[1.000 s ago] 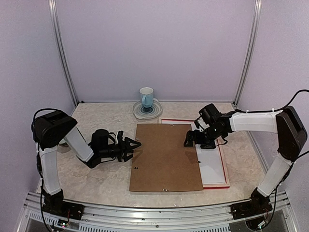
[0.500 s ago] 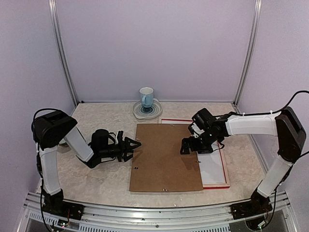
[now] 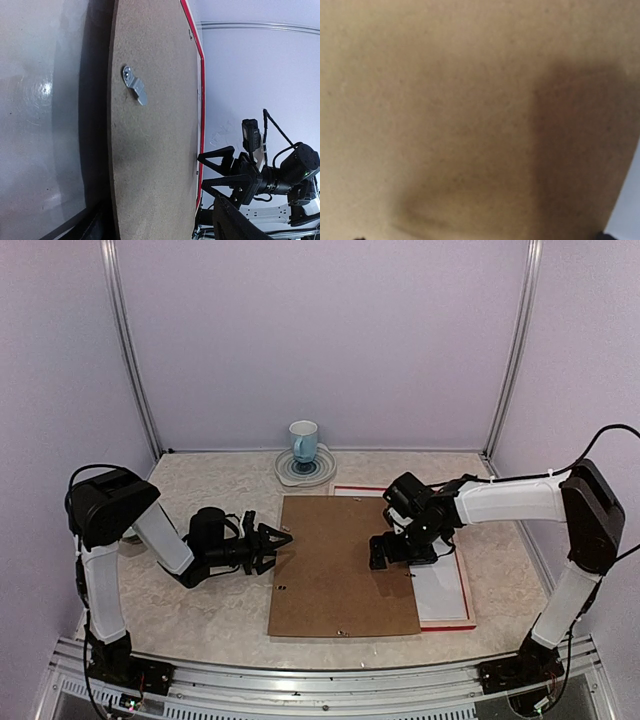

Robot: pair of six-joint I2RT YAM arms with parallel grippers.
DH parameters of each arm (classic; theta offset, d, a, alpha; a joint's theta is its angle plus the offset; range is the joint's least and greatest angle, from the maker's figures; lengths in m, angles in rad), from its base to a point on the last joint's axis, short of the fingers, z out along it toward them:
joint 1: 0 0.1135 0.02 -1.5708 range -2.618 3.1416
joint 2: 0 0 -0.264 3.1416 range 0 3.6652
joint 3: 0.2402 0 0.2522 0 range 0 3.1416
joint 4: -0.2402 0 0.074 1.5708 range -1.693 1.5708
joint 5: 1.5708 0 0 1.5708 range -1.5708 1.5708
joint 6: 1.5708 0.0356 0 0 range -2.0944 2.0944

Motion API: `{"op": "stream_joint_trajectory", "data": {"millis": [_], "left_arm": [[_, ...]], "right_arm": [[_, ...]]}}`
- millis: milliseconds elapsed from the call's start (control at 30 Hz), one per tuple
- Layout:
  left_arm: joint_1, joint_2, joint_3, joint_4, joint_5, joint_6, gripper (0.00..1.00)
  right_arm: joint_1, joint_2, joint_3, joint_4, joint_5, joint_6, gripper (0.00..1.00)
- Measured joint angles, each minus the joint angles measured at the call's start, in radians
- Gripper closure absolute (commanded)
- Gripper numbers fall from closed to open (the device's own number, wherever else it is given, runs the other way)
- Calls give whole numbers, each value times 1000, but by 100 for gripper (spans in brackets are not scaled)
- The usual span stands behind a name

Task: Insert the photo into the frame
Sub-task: Adjust the fastener on the backboard.

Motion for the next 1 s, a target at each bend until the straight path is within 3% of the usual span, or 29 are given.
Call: {"op": "stream_joint_trajectory", "data": {"millis": [1000], "left_arm": [[2,0,0,0,3,0,33]], "right_arm": [[66,-28,-40,-52,60,71,1]]}}
